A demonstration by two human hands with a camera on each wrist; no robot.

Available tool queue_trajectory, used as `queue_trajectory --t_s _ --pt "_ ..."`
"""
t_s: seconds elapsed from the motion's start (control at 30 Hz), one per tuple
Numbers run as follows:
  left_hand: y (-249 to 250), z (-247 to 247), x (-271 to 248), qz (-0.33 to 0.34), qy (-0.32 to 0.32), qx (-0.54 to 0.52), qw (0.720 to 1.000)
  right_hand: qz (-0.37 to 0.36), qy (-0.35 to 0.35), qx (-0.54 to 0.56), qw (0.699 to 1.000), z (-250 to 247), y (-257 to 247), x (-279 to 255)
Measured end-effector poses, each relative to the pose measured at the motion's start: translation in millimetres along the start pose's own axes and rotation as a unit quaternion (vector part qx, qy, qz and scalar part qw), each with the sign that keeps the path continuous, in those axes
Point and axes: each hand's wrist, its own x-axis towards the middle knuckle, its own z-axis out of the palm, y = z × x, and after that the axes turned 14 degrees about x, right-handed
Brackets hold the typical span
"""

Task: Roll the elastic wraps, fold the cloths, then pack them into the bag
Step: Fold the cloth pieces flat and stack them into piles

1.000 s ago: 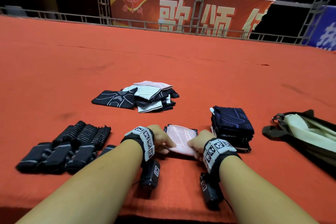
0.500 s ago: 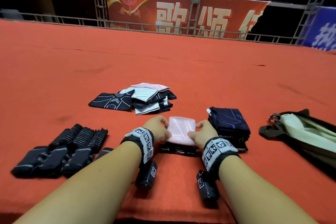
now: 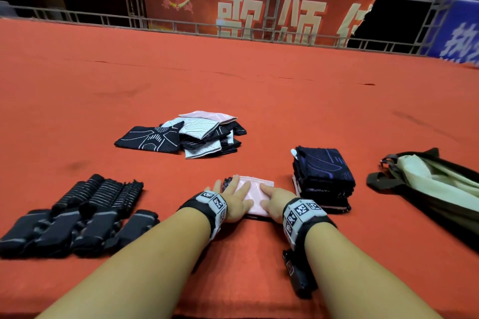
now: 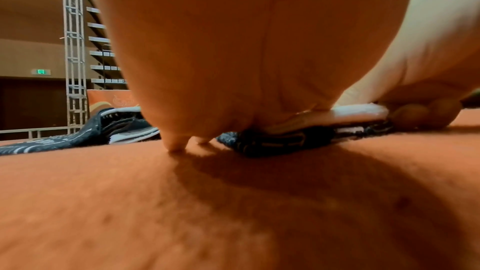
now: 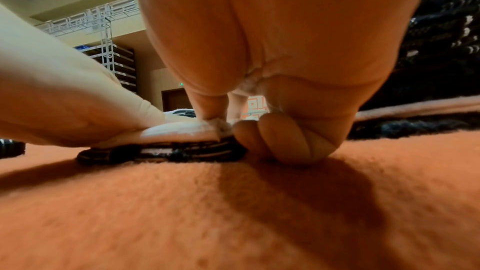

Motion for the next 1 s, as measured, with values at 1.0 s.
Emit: queue_trajectory --t_s 1.0 --pt "-32.0 -71.2 -39.8 -0.008 0.128 -0.186 0.974 -0.023 0.086 0.359 0.929 -19.9 -51.7 -37.2"
